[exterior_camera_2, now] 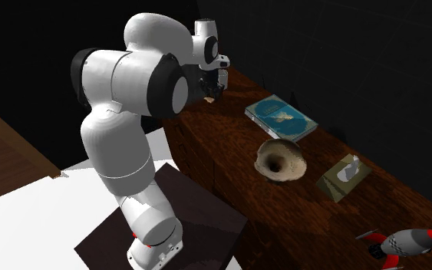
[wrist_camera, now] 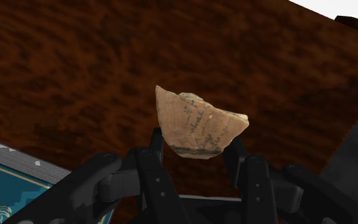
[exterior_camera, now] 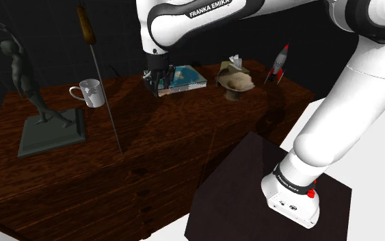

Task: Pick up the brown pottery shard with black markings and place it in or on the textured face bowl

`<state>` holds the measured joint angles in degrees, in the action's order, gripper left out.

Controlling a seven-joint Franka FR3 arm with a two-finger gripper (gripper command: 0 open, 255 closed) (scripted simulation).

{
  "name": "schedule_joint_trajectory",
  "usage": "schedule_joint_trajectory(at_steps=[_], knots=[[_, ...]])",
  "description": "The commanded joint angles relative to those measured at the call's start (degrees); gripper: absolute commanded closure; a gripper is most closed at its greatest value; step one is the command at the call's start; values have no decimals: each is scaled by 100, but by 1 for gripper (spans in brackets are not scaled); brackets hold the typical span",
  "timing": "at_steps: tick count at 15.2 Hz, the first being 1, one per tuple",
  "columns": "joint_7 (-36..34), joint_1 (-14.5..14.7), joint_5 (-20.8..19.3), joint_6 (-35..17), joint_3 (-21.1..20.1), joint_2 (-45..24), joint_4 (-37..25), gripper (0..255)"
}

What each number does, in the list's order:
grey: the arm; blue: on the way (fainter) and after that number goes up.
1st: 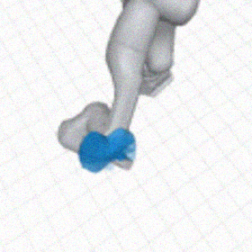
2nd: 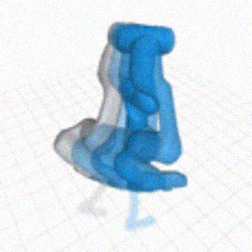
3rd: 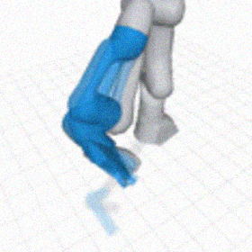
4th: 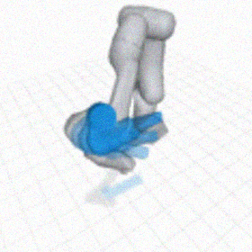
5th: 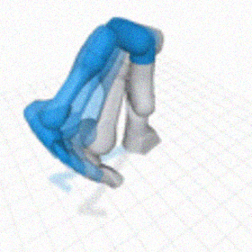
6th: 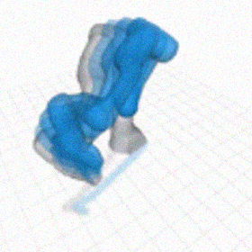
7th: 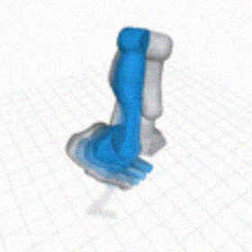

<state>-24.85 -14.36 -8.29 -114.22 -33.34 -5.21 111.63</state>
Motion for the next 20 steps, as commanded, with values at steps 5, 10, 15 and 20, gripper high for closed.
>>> schedule_joint_trajectory(at_steps=[5,10,15,20], knots=[[99,-14,102,433,-6,131,-329,255],[162,-19,160,800,-8,206,-637,255],[521,-189,327,872,127,507,-488,255],[1348,-535,593,725,525,1082,97,255]])
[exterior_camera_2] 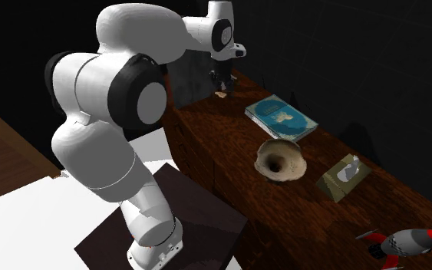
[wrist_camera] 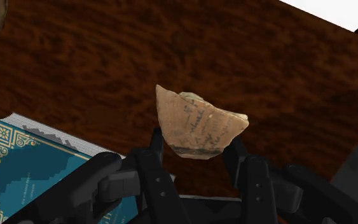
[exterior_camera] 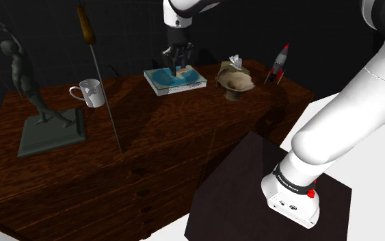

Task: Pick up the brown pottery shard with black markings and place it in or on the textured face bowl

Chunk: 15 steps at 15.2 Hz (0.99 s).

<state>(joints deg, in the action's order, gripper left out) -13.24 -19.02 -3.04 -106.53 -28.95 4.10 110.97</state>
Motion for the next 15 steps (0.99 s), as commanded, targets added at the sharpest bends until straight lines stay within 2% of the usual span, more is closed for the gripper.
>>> schedule_joint_trajectory(at_steps=[1,8,15], knots=[[348,-128,102,-67,174,243,259,255],[1419,-524,200,-186,803,699,744,255],[2414,-926,129,-273,1425,834,911,255]])
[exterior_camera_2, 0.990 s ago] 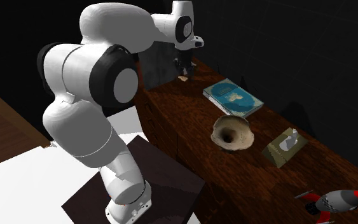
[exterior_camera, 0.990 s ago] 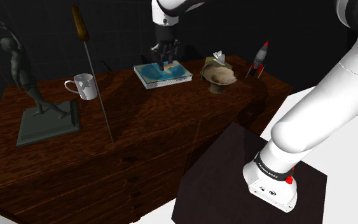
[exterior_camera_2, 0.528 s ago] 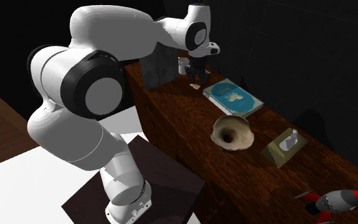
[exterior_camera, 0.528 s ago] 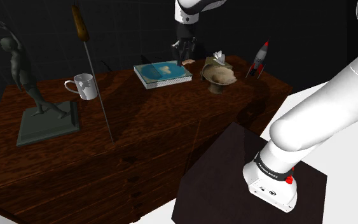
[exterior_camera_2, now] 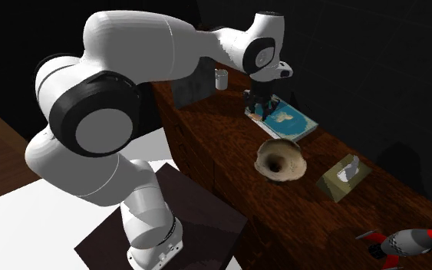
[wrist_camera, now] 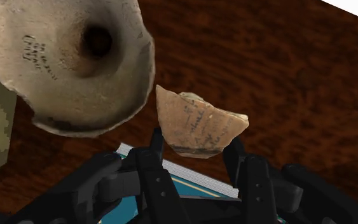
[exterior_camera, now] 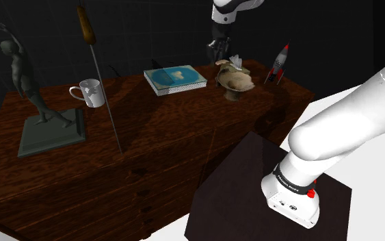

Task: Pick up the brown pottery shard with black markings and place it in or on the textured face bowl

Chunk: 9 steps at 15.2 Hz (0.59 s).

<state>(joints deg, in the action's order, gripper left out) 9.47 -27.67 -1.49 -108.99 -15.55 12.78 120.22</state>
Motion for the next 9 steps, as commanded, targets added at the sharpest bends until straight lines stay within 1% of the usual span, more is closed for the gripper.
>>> schedule_joint_trajectory(at_steps=[1,9], knots=[[281,-118,-43,-37,172,-39,-16,255],[1345,-590,-188,-101,832,-290,-264,255]])
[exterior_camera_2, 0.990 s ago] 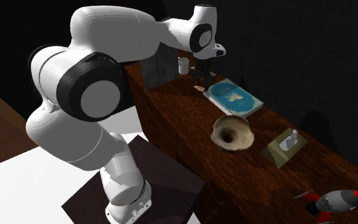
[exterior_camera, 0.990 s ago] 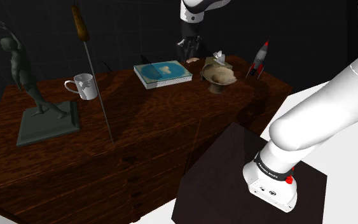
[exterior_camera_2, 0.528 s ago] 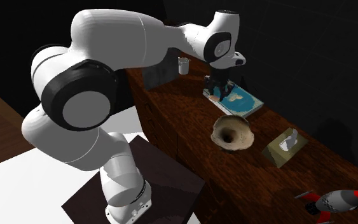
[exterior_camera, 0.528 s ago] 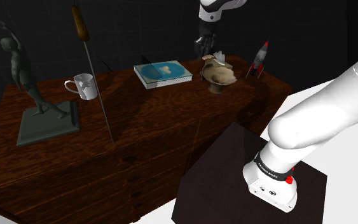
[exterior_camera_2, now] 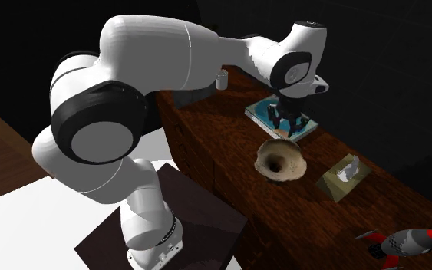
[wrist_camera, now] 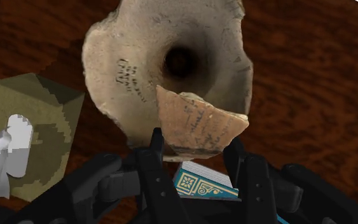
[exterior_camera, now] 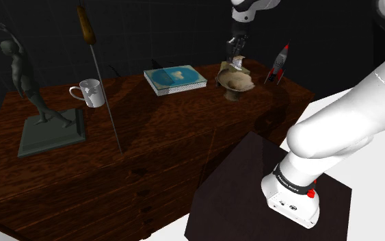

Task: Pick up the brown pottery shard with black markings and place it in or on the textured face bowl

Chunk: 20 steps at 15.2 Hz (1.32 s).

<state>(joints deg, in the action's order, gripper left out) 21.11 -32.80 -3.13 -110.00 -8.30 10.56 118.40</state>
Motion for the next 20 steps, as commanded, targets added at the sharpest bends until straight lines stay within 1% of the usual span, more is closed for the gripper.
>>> schedule_joint_trajectory(at_steps=[1,16,20], knots=[[308,-136,-39,-4,183,-124,-141,255],[197,-141,-111,-1157,170,-403,740,255],[197,-141,-111,-1157,170,-403,740,255]])
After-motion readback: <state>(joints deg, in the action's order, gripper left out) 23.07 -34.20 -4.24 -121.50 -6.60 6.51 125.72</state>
